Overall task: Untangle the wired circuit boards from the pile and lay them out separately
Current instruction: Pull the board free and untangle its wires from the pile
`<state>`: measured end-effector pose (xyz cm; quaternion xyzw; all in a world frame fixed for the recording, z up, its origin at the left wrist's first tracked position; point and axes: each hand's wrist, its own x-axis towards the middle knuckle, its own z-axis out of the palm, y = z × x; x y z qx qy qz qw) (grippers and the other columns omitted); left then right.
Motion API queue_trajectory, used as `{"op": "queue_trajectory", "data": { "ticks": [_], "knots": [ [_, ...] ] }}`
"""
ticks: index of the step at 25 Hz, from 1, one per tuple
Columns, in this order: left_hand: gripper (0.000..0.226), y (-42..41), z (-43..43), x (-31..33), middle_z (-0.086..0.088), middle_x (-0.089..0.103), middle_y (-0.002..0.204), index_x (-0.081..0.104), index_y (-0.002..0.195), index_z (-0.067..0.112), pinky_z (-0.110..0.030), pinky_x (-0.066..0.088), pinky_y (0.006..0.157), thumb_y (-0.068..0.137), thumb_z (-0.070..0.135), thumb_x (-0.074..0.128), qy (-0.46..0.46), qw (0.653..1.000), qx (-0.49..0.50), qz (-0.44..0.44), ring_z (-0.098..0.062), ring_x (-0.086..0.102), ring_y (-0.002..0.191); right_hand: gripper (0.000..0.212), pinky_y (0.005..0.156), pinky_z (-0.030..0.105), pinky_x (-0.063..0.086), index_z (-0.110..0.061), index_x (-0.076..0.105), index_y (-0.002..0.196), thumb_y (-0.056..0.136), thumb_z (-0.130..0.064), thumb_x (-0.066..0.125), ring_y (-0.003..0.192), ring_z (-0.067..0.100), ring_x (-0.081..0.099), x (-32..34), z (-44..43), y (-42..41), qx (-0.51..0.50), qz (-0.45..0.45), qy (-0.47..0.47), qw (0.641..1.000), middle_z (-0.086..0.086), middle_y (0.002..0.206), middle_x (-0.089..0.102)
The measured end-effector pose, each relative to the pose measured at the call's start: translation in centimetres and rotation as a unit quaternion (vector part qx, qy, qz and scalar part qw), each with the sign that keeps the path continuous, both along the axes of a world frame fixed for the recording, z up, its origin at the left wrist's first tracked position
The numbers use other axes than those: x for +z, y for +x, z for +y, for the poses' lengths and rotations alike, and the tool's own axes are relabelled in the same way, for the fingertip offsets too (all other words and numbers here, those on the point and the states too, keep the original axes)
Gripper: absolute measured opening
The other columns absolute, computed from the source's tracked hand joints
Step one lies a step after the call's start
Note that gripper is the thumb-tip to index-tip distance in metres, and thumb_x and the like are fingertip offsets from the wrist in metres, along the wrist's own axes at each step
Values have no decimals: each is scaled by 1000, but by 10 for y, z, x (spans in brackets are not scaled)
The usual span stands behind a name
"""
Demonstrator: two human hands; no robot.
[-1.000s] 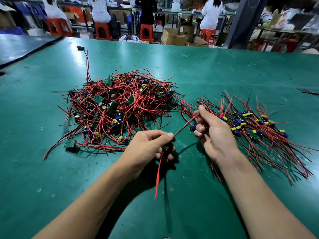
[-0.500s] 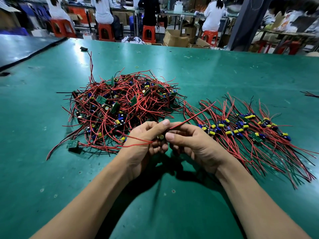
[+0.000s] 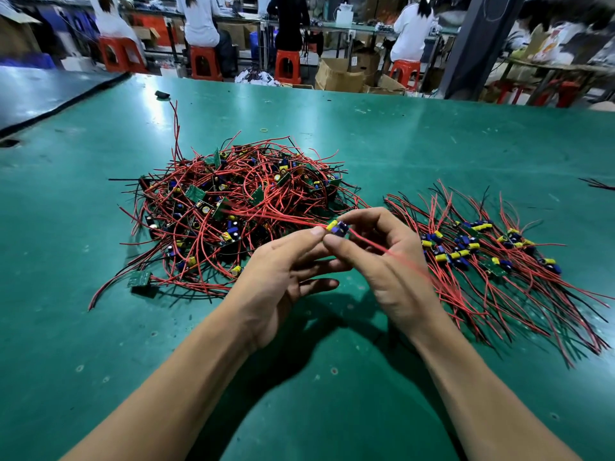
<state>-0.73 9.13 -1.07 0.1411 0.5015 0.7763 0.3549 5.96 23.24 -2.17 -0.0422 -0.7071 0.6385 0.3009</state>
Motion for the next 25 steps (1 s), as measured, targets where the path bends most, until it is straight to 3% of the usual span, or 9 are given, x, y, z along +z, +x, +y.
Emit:
{"op": "queue_trajectory", "data": {
  "ticks": [3, 7, 9, 13, 17, 22, 25],
  "knots": [
    [17, -3, -1, 0, -6, 75, 92, 76, 92, 18, -23, 56, 62, 80, 29, 69, -3, 999, 35, -1, -14, 69, 75, 31, 66, 28, 50, -36, 71, 104, 76, -34, 84, 71, 9, 59, -3, 0, 0, -39, -11, 150, 988, -13, 86, 64],
    [14, -7, -7, 5, -7, 77, 98, 79, 83, 22, -24, 56, 68, 79, 30, 69, 27, 998, 36, -37, -14, 70, 73, 56, 66, 22, 47, -37, 62, 130, 79, -22, 82, 76, 11, 59, -4, 3, 1, -2, 1, 222, 975, -11, 106, 66],
    [13, -8, -7, 6, -7, 77, 94, 79, 78, 21, -26, 54, 68, 76, 30, 69, 29, 998, 40, -46, -17, 70, 73, 57, 65, 22, 48, -34, 63, 131, 79, -21, 82, 74, 12, 59, -2, 4, 2, 2, -14, 217, 976, -11, 106, 68],
    [19, -7, -5, 3, -8, 76, 84, 76, 79, 16, -30, 55, 71, 78, 31, 66, 8, 999, 46, -28, -20, 73, 77, 40, 68, 25, 50, -34, 73, 114, 76, -24, 81, 77, 15, 64, 1, 12, 5, 28, -75, 203, 976, -13, 96, 72],
    [17, -8, -6, 1, -10, 72, 80, 76, 77, 15, -28, 55, 67, 74, 30, 68, -13, 999, 52, 3, -20, 70, 76, 27, 71, 29, 54, -37, 75, 102, 83, -19, 68, 73, 14, 66, -2, 14, 2, 61, -106, 128, 984, -8, 90, 76],
    [13, -1, -3, -9, -8, 71, 74, 72, 92, 2, -19, 51, 53, 90, 11, 63, -69, 995, 17, 63, -14, 65, 58, 25, 57, 16, 45, -28, 78, 100, 85, -46, 67, 67, 4, 59, -9, 9, -3, 86, -135, 20, 987, -7, 81, 72],
    [10, 1, -1, -12, -5, 70, 68, 70, 91, 0, -18, 49, 50, 92, 4, 60, -78, 994, 8, 70, -12, 62, 53, 17, 58, 10, 44, -29, 80, 91, 81, -42, 74, 67, -2, 60, -11, 12, -3, 72, -143, 10, 987, -3, 83, 76]
  ]
}}
